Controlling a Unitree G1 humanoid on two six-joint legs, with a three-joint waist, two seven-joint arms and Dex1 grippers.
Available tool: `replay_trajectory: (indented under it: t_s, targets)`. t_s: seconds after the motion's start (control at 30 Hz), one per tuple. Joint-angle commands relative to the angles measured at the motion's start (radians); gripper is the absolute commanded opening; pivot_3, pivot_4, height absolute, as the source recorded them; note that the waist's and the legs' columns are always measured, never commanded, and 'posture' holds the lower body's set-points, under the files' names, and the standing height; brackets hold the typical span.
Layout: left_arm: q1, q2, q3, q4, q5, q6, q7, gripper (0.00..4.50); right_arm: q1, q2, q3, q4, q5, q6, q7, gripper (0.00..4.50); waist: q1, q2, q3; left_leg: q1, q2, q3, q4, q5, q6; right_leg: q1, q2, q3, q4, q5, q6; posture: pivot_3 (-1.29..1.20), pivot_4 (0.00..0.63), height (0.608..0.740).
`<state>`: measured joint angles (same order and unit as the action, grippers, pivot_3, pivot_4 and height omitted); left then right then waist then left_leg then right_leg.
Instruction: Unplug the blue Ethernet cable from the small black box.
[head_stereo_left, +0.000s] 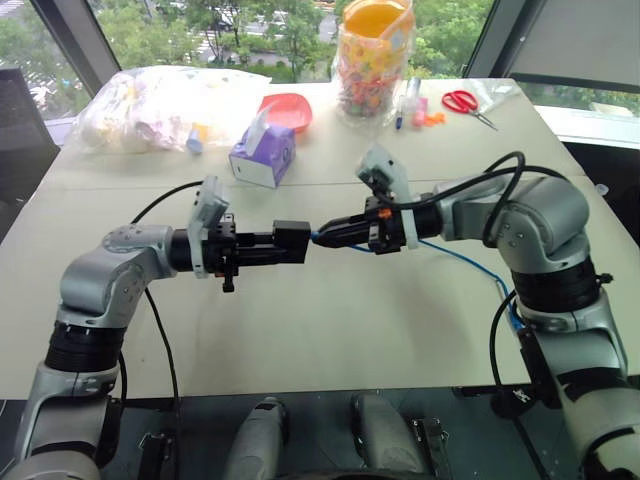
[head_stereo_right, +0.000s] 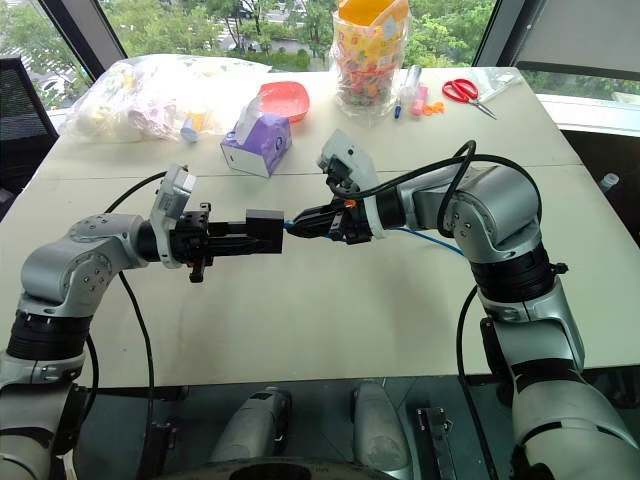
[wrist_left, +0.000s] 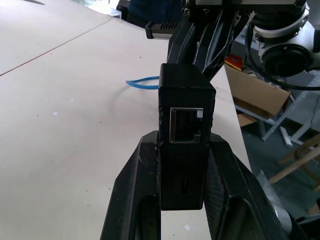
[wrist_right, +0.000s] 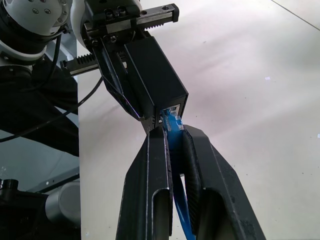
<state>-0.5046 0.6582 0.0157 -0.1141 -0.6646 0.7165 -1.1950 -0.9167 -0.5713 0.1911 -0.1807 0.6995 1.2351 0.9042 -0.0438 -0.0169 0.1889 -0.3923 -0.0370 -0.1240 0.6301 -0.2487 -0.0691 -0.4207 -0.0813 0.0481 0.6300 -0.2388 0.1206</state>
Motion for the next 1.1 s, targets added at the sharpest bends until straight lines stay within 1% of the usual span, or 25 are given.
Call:
replay_trajectory:
  t_s: [0.03, 0.1, 0.17, 0.37, 0.47, 0.6, 0.7, 0.77, 0.83, 0.87, 0.93, 1.03, 1.07, 1.1]
  targets:
    - [0.001, 0.001, 0.007, -0.045, -0.022, -0.004, 0.000, 0.51, -0.028, -0.002, 0.009, -0.022, 0.000, -0.014, 0.011, 0.03, 0.000, 0.000, 0.000, 0.000, 0.000, 0.000, 0.000, 0.000, 0.000, 0.000, 0.000, 0.000, 0.000, 0.000, 0.000, 0.00, 0.150, 0.740]
    - [0.005, 0.012, 0.010, -0.049, -0.027, 0.001, -0.013, 0.51, -0.020, -0.019, 0.020, -0.019, -0.014, -0.018, 0.016, 0.03, 0.000, 0.000, 0.000, 0.000, 0.000, 0.000, 0.000, 0.000, 0.000, 0.000, 0.000, 0.000, 0.000, 0.000, 0.000, 0.00, 0.150, 0.740]
    - [0.009, 0.048, 0.006, -0.052, -0.040, 0.026, -0.055, 0.51, -0.002, -0.051, 0.036, -0.014, -0.027, -0.028, 0.039, 0.03, -0.001, 0.000, 0.000, 0.000, 0.000, 0.000, 0.000, 0.000, 0.000, 0.000, 0.000, 0.000, 0.000, 0.000, 0.000, 0.00, 0.150, 0.740]
    - [0.010, 0.122, 0.013, -0.029, -0.046, 0.035, -0.121, 0.51, 0.070, -0.167, 0.100, 0.016, -0.064, -0.079, 0.133, 0.03, 0.004, -0.001, 0.000, 0.000, 0.000, 0.000, 0.000, 0.000, 0.000, 0.001, 0.000, 0.000, -0.001, 0.000, 0.000, 0.00, 0.150, 0.740]
    - [0.010, 0.140, 0.021, -0.021, -0.048, 0.032, -0.133, 0.51, 0.106, -0.221, 0.120, 0.042, -0.094, -0.114, 0.179, 0.03, 0.001, -0.001, 0.000, 0.000, 0.000, 0.000, 0.000, 0.000, 0.000, 0.000, 0.000, 0.000, -0.001, 0.000, 0.000, 0.00, 0.150, 0.740]
    - [0.013, 0.120, 0.031, -0.006, -0.014, -0.018, -0.098, 0.51, 0.146, -0.234, 0.114, 0.097, -0.186, -0.210, 0.140, 0.03, -0.001, -0.001, 0.001, 0.000, 0.000, 0.001, 0.000, 0.000, 0.000, 0.000, 0.000, 0.000, -0.001, 0.000, 0.000, 0.00, 0.150, 0.740]
    - [0.011, 0.054, 0.021, 0.023, 0.053, -0.119, -0.015, 0.51, 0.145, -0.146, 0.056, 0.185, -0.274, -0.294, -0.024, 0.03, -0.001, -0.001, 0.001, 0.000, 0.000, 0.001, 0.000, 0.000, 0.000, 0.000, 0.000, 0.000, -0.001, 0.000, 0.000, 0.00, 0.150, 0.740]
    - [0.014, -0.021, 0.002, 0.050, 0.115, -0.204, 0.065, 0.51, 0.160, -0.084, 0.011, 0.211, -0.312, -0.363, -0.113, 0.03, 0.002, -0.001, 0.001, 0.000, 0.000, 0.002, 0.000, 0.000, 0.000, 0.000, 0.000, 0.001, 0.000, 0.000, 0.000, 0.00, 0.150, 0.740]
    - [0.029, -0.083, -0.054, 0.126, 0.246, -0.364, 0.132, 0.51, 0.168, -0.044, -0.015, 0.218, -0.339, -0.368, -0.181, 0.87, 0.004, -0.001, 0.000, 0.000, 0.000, 0.002, 0.001, 0.000, 0.000, 0.000, 0.000, 0.001, 0.000, 0.000, 0.000, 0.00, 0.150, 0.740]
    - [0.031, -0.110, -0.067, 0.161, 0.282, -0.412, 0.158, 0.51, 0.171, -0.032, -0.026, 0.213, -0.345, -0.358, -0.204, 1.04, 0.007, -0.001, 0.000, 0.000, 0.000, 0.002, 0.001, 0.000, 0.000, 0.000, 0.000, 0.001, 0.000, 0.000, 0.000, 0.00, 0.150, 0.740]
    - [0.026, -0.157, -0.072, 0.217, 0.315, -0.466, 0.194, 0.51, 0.176, -0.009, -0.061, 0.192, -0.345, -0.336, -0.248, 2.05, 0.012, -0.001, 0.000, 0.000, 0.000, 0.002, 0.000, 0.000, 0.000, -0.001, -0.001, 0.001, -0.001, 0.000, 0.000, 0.00, 0.150, 0.740]
    - [0.004, -0.228, -0.074, 0.305, 0.360, -0.535, 0.264, 0.51, 0.193, -0.016, -0.106, 0.134, -0.334, -0.287, -0.283, 3.66, 0.026, -0.001, 0.000, -0.002, 0.000, 0.002, 0.000, 0.000, 0.000, -0.002, -0.001, 0.001, -0.001, 0.000, 0.000, 0.00, 0.150, 0.740]
    - [0.000, -0.242, -0.074, 0.324, 0.370, -0.551, 0.274, 0.51, 0.199, -0.018, -0.118, 0.118, -0.330, -0.274, -0.288, 4.14, 0.028, -0.001, 0.000, -0.002, 0.000, 0.002, 0.000, 0.000, 0.000, -0.002, -0.001, 0.001, -0.001, 0.000, 0.000, 0.00, 0.150, 0.740]
    - [-0.003, -0.254, -0.075, 0.341, 0.378, -0.576, 0.276, 0.51, 0.205, -0.020, -0.132, 0.101, -0.323, -0.256, -0.293, 4.45, 0.029, -0.001, 0.000, -0.002, 0.000, 0.002, 0.000, 0.000, 0.000, -0.002, -0.001, 0.001, -0.001, 0.000, 0.000, 0.00, 0.150, 0.740]
